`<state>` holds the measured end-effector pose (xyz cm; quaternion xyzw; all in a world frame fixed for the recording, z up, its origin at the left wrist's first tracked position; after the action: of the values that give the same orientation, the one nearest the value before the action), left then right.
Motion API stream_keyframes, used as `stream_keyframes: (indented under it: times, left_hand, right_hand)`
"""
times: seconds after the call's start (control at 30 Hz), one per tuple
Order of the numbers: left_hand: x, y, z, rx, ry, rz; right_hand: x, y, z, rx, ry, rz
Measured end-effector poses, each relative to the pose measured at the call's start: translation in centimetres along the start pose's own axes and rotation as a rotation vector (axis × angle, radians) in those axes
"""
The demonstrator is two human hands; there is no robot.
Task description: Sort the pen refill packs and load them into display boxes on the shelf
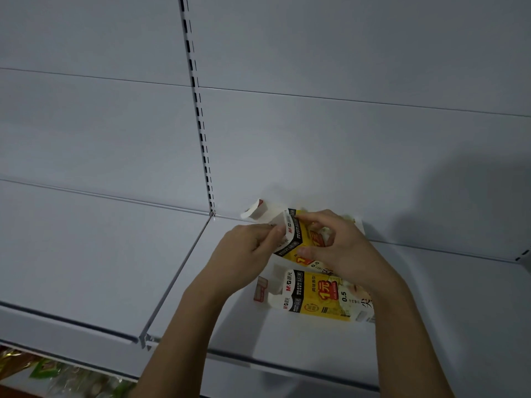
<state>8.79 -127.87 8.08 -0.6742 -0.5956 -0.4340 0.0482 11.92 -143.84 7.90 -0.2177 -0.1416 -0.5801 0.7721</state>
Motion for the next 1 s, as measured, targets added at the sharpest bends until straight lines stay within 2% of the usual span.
stream_keyframes:
  times: [0.07, 0.13, 0.23, 0.3, 0.43, 0.6, 0.67, 0.83, 1.0]
  left_hand:
    - [-0.4, -0.3, 0.6, 0.017, -0.118, -0.011]
    - [0.1, -0.6, 0.5, -0.027, -0.194, -0.100]
    - [0.9, -0.5, 0.3, -0.114, -0.190, -0.193]
    - [0.6, -0.2, 1.0, -0.112, -0.135, -0.196]
    - [-1.6, -0.3, 3.4, 0.021, -0.152, -0.126]
    - [-5.2, -0.7, 4.9, 0.206, -0.305, -0.015]
    - [-5.9, -0.7, 5.5, 0.268, -0.284, 0.008]
    - [-5.4, 0.1, 6.5, 0.347, -0.235, -0.081]
    - [-5.1, 0.1, 6.3, 0.342, -0.159, -0.101]
  right_hand:
    - [-0.3, 0.1, -0.1, 0.001, -0.016, 0.003]
    - [-0.1, 0.2, -0.2, -0.013, -0.019, -0.013]
    - [0.3, 0.3, -0.6, -0.044, -0.007, -0.050]
    - [0.4, 0.6, -1.0, -0.068, -0.011, -0.060]
    - [-0.1, 1.8, -1.6, -0.077, -0.152, -0.085]
    - [-0.5, 3.3, -2.4, -0.114, -0.343, -0.122]
    - [-0.6, 3.4, -3.0, -0.135, -0.363, -0.131]
    - [0.8, 2.6, -4.5, -0.172, -0.298, -0.212]
    - [1.8, 1.8, -4.9, -0.180, -0.269, -0.195]
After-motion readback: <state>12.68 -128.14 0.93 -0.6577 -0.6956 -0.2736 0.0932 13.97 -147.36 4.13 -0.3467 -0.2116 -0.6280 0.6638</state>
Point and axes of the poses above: each hand's wrist, its own y-axis towards the middle knuckle, its own x-axis out of the back of the hand, z = x × y, the point moved 8 cm from there along y, towards the middle knuckle, and after that the axes turned 15 degrees about -x, right-handed, at the moved point
